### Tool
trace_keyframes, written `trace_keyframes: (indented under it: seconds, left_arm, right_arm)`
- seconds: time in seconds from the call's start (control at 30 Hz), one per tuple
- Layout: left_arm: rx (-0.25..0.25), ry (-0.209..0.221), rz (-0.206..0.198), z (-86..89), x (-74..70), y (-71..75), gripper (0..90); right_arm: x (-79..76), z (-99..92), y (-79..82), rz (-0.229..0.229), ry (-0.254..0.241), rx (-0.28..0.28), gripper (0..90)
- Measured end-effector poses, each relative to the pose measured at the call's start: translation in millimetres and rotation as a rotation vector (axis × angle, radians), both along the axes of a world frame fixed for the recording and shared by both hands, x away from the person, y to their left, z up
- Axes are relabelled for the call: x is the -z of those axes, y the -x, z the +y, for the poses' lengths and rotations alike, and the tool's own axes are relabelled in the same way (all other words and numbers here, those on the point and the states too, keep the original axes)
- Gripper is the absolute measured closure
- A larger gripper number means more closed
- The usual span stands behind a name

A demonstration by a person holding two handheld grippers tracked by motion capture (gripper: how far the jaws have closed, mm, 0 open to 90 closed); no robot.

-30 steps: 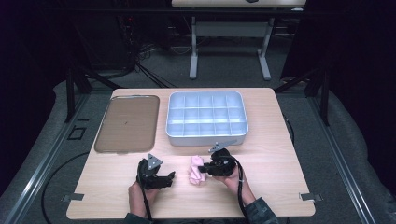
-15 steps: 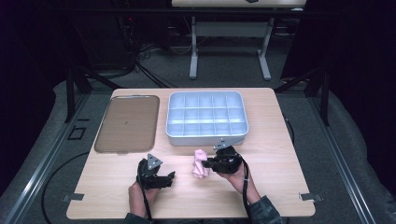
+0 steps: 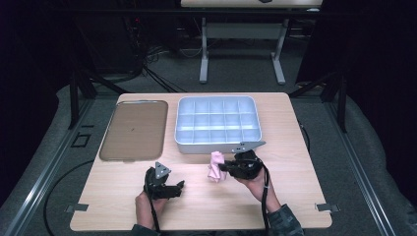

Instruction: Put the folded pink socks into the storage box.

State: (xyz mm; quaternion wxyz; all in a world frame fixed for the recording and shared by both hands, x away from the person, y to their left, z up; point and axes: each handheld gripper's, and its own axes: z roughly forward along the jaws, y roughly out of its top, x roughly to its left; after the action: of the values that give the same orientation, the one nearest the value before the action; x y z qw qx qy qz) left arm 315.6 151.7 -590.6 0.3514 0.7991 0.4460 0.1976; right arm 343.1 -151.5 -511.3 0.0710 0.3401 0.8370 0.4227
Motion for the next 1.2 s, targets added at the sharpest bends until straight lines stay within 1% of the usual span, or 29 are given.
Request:
trace_keyframes:
  seconds: [0.2,0.3,0.43,0.57,0.67,0.77,0.9,0.93,1.0,1.03,1.13,1.2]
  left_arm:
    - [0.001,-0.001,-0.002,0.1,0.0,-0.2,14.8]
    - [0.002,-0.001,-0.002,0.0,0.0,-0.3,14.8]
    - [0.002,-0.001,-0.002,0.0,0.0,-0.3,14.8]
    - [0.002,-0.002,-0.002,0.0,0.0,-0.4,14.8]
    - [0.002,-0.001,-0.002,0.0,0.0,-0.3,14.8]
    - [0.002,-0.001,-0.002,0.0,0.0,-0.3,14.8]
    - [0.002,-0.001,-0.002,0.0,0.1,-0.3,14.8]
    - [0.002,-0.001,-0.002,0.0,0.0,-0.3,14.8]
    - [0.002,-0.001,-0.002,0.0,0.0,-0.3,14.8]
    - [0.002,-0.001,-0.002,0.0,0.0,-0.3,14.8]
    - [0.001,0.0,-0.002,0.0,0.1,-0.3,14.8]
    - [0.001,0.0,-0.002,-0.1,0.1,-0.3,14.8]
  right_arm:
    - [-9.7,-5.7,1.8,-0.017,-0.01,0.015,82.1]
    - [-13.0,-9.8,1.9,-0.026,-0.005,0.027,82.1]
    - [-16.3,-16.8,0.7,-0.038,-0.016,0.046,82.1]
    - [-22.8,-21.8,-0.3,-0.055,-0.01,0.059,82.1]
    - [-28.8,-25.6,-2.2,-0.071,-0.009,0.067,82.0]
    - [-34.5,-29.9,-4.9,-0.073,-0.013,0.073,82.1]
    - [-42.7,-35.8,-8.9,-0.09,-0.006,0.09,82.0]
    - [-44.3,-36.9,-9.6,-0.096,-0.012,0.102,82.0]
    - [-49.2,-41.3,-11.7,-0.107,-0.002,0.111,82.0]
    - [-50.8,-42.9,-12.6,-0.117,-0.009,0.12,82.0]
    - [-56.4,-49.7,-15.7,-0.135,0.01,0.142,82.0]
    - [-59.3,-53.7,-17.6,-0.142,0.013,0.152,82.0]
